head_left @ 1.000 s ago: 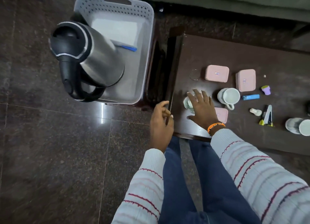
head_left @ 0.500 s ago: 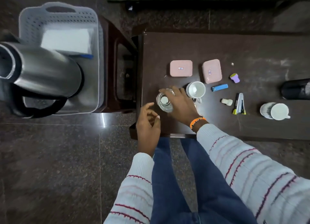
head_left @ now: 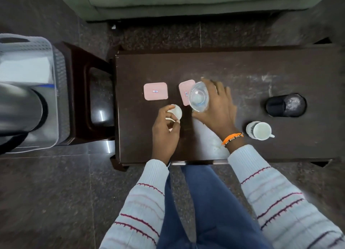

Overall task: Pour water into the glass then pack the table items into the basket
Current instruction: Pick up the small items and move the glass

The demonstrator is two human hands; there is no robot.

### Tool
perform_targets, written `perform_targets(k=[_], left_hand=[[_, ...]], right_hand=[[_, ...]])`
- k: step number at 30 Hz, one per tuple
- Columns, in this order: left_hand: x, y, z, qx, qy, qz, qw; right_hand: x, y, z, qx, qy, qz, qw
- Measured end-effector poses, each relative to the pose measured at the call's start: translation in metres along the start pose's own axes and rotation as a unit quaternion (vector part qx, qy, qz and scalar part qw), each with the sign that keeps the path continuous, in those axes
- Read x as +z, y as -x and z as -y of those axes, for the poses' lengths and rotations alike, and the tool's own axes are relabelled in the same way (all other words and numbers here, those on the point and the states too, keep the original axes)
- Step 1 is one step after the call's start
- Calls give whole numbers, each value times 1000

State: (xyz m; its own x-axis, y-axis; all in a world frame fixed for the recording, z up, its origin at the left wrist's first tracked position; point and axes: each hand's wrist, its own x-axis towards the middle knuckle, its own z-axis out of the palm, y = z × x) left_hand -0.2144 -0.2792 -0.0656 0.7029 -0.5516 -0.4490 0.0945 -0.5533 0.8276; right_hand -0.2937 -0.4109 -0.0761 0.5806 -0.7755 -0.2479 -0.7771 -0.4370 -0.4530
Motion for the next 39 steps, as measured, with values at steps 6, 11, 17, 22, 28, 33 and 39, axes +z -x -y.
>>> perform_targets(k=[6, 11, 17, 22, 28, 33, 39], left_hand=[[32, -5, -7, -13, -24, 34, 999], [44, -7, -5, -20, -43, 55, 997], [47, -12, -3, -42, -63, 47, 996], [50, -19, -2, -49, -71, 36, 996], [54, -24, -3, -49, -65, 29, 996], [50, -26, -1, -46, -61, 26, 997], [34, -29, 0, -55, -31, 17, 998]], right_hand=[[-12, -47, -41, 42, 3, -29, 999], [-4, -83, -60, 56, 4, 8, 998], [16, -100, -69, 68, 26, 58, 996], [29, -96, -72, 70, 48, 59, 995], [36, -92, -75, 72, 47, 54, 995], [39, -90, -73, 79, 39, 47, 995], [37, -86, -64, 92, 26, 95, 991]])
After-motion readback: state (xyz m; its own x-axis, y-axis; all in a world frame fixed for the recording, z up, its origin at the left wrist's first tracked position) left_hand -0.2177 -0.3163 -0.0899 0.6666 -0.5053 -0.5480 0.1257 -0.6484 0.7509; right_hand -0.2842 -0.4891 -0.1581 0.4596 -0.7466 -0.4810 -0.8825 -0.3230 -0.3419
